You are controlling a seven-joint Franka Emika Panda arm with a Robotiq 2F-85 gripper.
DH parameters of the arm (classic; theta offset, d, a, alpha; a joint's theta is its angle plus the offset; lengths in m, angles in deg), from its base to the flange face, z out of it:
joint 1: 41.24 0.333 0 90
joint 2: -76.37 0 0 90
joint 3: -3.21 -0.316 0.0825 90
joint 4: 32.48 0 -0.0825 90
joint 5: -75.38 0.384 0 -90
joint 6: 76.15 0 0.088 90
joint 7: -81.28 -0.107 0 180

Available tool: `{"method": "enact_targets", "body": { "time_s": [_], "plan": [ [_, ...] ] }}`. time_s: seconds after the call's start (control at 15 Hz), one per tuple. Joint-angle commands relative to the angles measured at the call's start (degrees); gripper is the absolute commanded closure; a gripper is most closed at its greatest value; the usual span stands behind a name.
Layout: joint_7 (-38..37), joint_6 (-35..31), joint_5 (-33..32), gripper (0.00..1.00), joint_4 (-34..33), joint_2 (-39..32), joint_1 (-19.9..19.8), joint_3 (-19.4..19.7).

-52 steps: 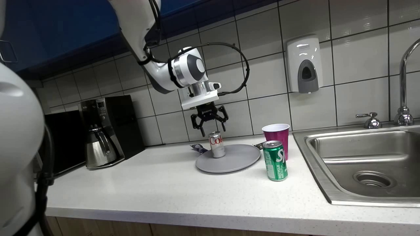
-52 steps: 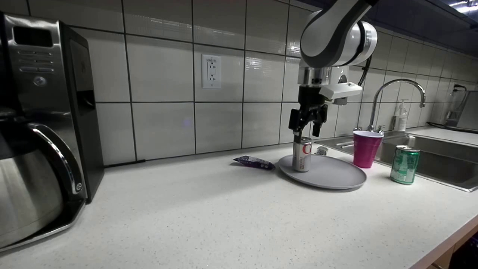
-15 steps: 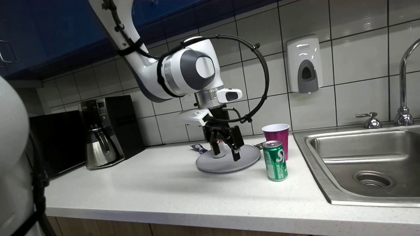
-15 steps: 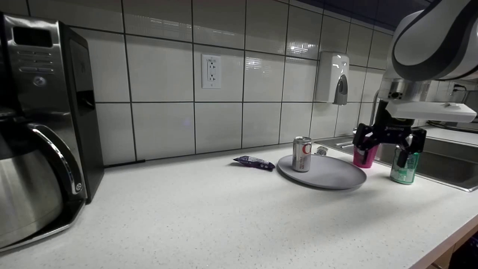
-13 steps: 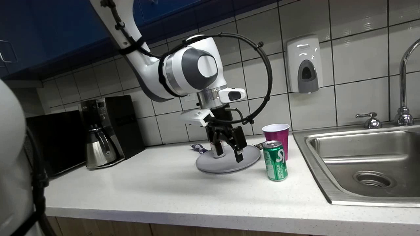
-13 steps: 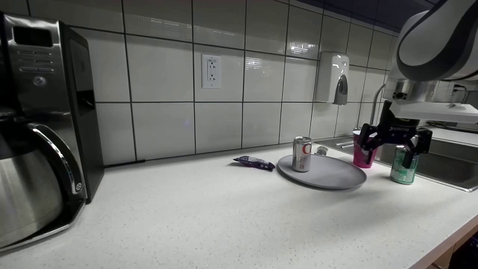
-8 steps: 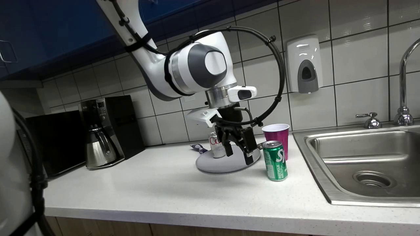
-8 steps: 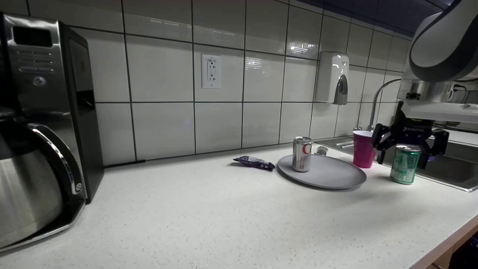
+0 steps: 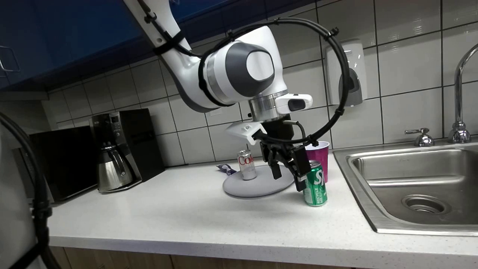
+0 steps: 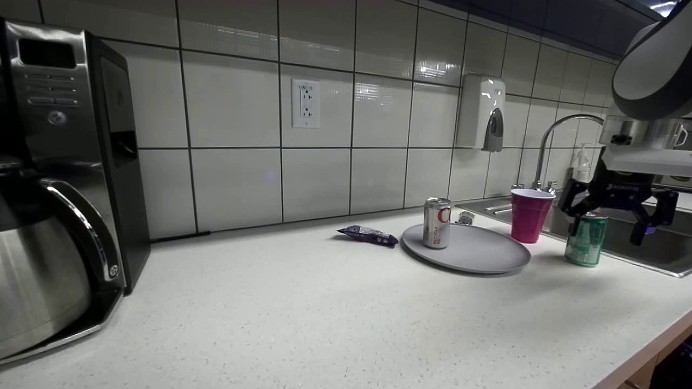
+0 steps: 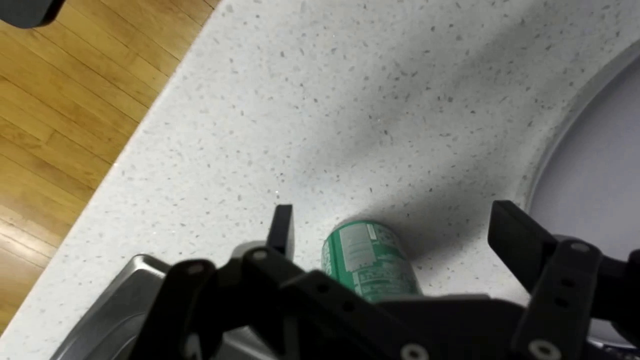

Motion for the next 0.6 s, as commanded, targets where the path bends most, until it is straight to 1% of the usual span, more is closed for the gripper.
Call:
{"method": "enact_targets", "body": {
  "time_s": [0.0, 0.53],
  "plan": [
    [-1.0, 0.0, -1.3, 0.00, -1.0, 0.4, -1.5, 0.4],
    [0.2, 0.6, -0.2, 0.00, -5.1, -2.0, -1.5, 1.1]
  ]
}}
